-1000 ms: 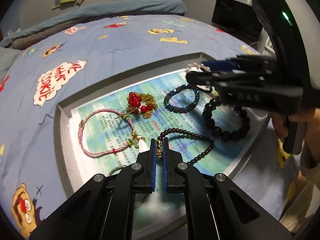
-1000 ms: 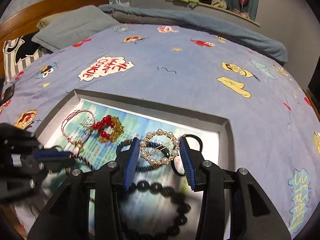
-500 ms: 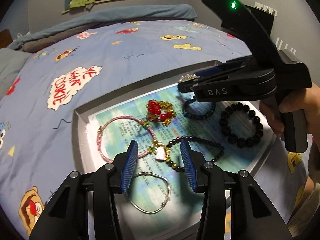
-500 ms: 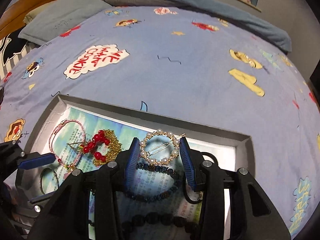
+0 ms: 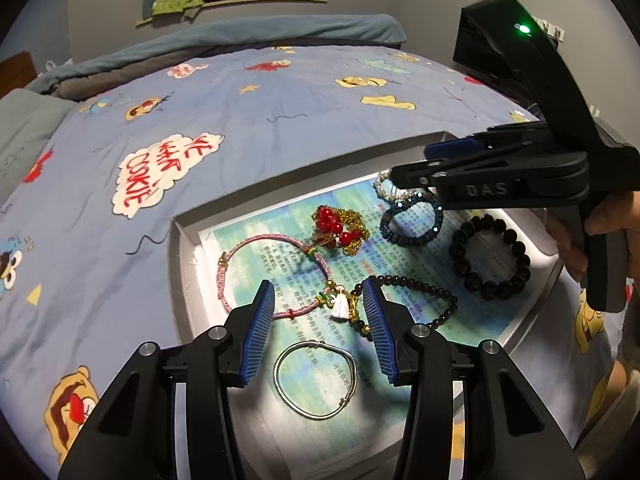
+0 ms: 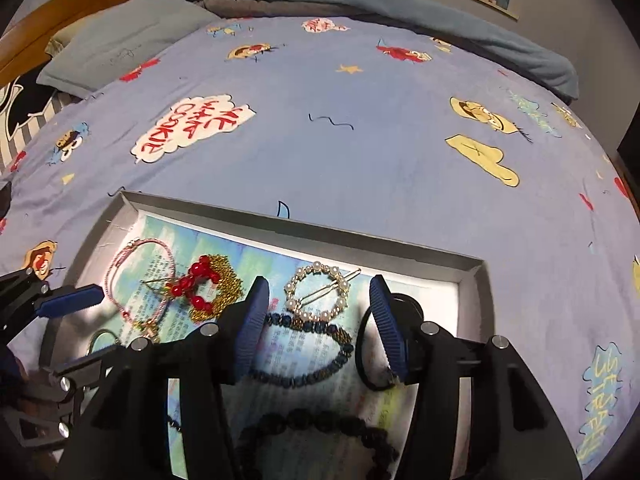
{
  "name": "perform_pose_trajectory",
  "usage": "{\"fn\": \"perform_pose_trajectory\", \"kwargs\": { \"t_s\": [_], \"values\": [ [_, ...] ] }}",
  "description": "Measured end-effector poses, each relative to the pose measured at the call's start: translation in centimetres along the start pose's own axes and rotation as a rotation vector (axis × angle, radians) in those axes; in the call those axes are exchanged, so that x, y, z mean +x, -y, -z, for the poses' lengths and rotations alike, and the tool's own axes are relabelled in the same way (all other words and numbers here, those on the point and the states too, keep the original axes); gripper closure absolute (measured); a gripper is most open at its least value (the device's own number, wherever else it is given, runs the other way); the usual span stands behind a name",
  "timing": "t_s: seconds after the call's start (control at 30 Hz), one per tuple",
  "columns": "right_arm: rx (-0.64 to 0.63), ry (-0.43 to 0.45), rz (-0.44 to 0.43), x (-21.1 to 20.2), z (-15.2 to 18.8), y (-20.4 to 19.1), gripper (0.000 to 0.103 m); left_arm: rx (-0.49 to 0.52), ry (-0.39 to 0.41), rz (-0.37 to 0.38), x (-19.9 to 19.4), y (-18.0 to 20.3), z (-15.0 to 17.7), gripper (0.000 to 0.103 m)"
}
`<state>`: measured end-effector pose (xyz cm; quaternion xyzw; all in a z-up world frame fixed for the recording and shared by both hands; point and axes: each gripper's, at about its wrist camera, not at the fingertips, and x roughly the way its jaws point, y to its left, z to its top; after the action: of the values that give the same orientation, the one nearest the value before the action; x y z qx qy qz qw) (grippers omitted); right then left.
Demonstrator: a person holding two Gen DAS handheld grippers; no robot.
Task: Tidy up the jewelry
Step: 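Carry both items into the grey tray and open both tools, then move both tools back toward the silver hoop and pearl hair pin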
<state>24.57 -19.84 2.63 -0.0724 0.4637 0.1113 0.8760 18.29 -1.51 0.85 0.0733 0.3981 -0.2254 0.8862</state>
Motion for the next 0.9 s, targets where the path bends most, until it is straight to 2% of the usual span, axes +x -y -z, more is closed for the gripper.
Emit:
{"fn": "perform_pose_trajectory", "kwargs": {
  "t_s": [0.27,0.53,0.6,0.73,0.9],
  "values": [
    [0.026,0.054,-0.003,-3.6,1.6,0.8,0.050,-0.013,0.023,-0.013,-1.8,-0.2,0.4,0.052],
    [0.027,0.116,-0.004,-7.9,5.2,1.2,0.050,-0.011,0.044,-0.029,-3.7,0.2,1.2,0.049],
    [0.037,0.131,-0.012,-8.8,6.1,1.4,0.044,-0.009,0.051,-0.033,-4.2,0.3,1.4,0.045],
    [0.054,0.169,-0.014,-10.6,7.9,1.7,0.041,0.000,0.063,-0.043,-5.1,0.6,2.0,0.041],
    [0.072,0.212,0.012,-11.7,9.5,2.0,0.026,0.004,0.081,-0.068,-6.5,1.0,3.0,0.032]
  ]
}}
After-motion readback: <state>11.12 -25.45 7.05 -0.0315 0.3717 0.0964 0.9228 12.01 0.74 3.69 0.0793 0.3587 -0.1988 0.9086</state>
